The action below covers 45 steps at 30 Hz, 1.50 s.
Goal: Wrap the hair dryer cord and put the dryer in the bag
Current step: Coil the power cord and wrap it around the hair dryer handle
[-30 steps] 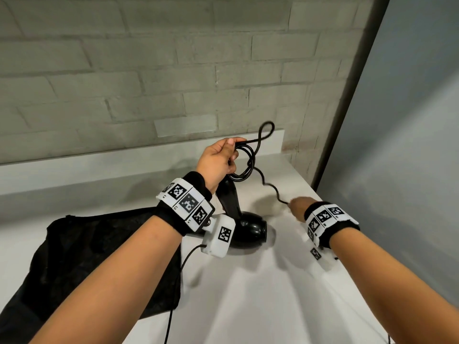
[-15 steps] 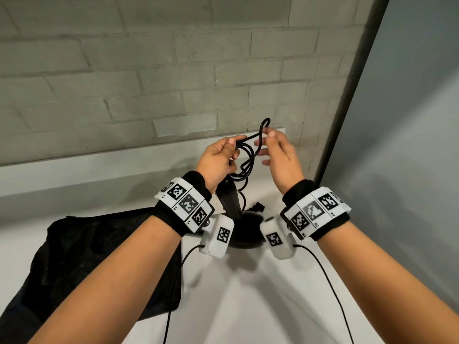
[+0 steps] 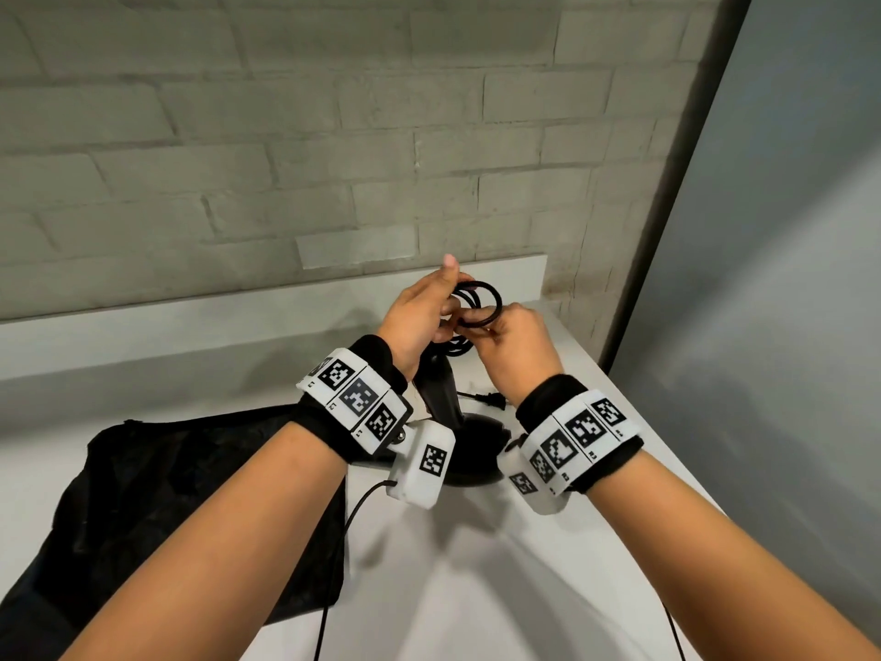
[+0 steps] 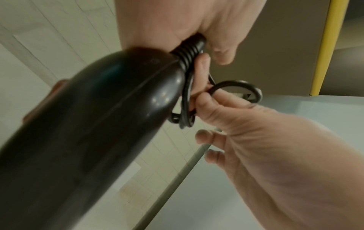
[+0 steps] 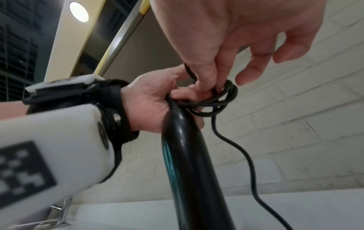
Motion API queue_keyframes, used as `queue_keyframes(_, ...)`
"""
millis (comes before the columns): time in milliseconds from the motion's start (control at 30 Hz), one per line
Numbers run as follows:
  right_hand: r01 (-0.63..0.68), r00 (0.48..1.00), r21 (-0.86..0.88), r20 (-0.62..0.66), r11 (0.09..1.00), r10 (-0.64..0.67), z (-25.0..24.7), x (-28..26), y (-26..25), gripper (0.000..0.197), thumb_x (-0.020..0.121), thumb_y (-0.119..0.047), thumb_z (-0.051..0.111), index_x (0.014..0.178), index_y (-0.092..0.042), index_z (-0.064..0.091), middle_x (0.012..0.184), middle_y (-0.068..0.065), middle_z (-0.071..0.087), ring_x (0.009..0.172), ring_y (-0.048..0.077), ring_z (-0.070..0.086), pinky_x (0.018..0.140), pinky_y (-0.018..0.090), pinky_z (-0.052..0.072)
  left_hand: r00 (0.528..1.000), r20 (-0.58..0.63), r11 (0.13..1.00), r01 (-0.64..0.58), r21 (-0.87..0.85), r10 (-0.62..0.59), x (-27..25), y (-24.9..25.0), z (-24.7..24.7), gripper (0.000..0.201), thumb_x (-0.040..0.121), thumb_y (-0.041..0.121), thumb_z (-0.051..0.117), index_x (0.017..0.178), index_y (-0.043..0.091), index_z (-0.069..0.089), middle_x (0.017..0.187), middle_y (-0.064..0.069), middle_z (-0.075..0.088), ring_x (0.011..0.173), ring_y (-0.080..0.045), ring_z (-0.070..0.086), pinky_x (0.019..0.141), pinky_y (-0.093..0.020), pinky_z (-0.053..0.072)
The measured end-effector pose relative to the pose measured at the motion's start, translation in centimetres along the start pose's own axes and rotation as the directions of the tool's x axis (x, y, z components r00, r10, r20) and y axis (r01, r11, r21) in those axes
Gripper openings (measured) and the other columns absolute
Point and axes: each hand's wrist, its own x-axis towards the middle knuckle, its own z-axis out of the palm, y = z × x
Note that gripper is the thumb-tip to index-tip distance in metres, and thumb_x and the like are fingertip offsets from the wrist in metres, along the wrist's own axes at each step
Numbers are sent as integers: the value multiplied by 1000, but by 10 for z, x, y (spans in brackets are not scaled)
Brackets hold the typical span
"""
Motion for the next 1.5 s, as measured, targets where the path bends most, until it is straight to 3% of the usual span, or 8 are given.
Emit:
queue_keyframes(300,-47,978,250,-184,967,95,1,-8,-1,37,69,-11,76,99,-8,54,95,5,57,81,16,55,68,18,45,1000,17,999,-3,-49,4,-2,1,-1,39,95,36,40,60,18,37,60,4,25,38,-2,29,34,-11,21)
queue_keyframes(433,-255,945,477,305,841,114,6,-5,7,67,70,3,62,129,-17,37,126,5,51,118,12,45,102,27,38,999,54,997,13,-70,-10,-6,4,-4,41,96,34,36,59,17,34,59,3,24,34,-2,26,33,-10,17)
queue_keyframes(533,-344,868,556,496,757,29,5,-1,13,67,61,15,50,120,-18,44,111,7,55,99,8,54,81,17,44,998,62,997,11,-80,-6,-7,3,-5,40,97,34,35,61,15,38,54,5,27,33,-2,25,32,-10,16)
queue_keyframes(733,-151,932,108,347,983,105,-5,4,35,23,88,4,46,99,4,66,67,-7,59,58,-8,54,67,3,41,995,103,994,-2,-112,13,-8,2,-8,32,97,23,38,84,22,67,61,3,27,39,-1,25,33,-10,18)
queue_keyframes(900,-242,892,-344,290,907,348,-10,5,73,35,82,-2,43,97,-17,70,100,4,72,92,23,63,91,36,50,993,117,996,-12,-85,22,-12,3,-9,32,94,17,43,68,16,63,44,13,28,37,-2,22,34,-10,17)
queue_keyframes(1067,-228,855,-524,296,820,427,-6,0,67,33,85,-8,46,109,-25,63,118,1,65,111,25,56,101,38,40,995,99,1000,-10,-21,12,-10,3,-7,19,90,11,50,74,16,57,40,16,33,36,-2,22,34,-11,16)
queue_keyframes(1233,-160,872,51,476,986,116,-6,-2,35,52,85,2,47,134,-14,41,141,4,46,133,15,38,107,20,24,991,128,998,-34,50,27,-10,1,-8,17,93,11,46,98,19,59,38,16,32,33,-2,21,35,-11,17)
queue_keyframes(1500,-149,921,305,388,941,20,-3,0,19,18,86,4,52,95,0,67,89,4,68,84,14,60,84,28,44,987,162,996,-26,82,12,-13,2,-12,17,92,11,47,89,15,64,43,11,32,32,-1,20,35,-12,16)
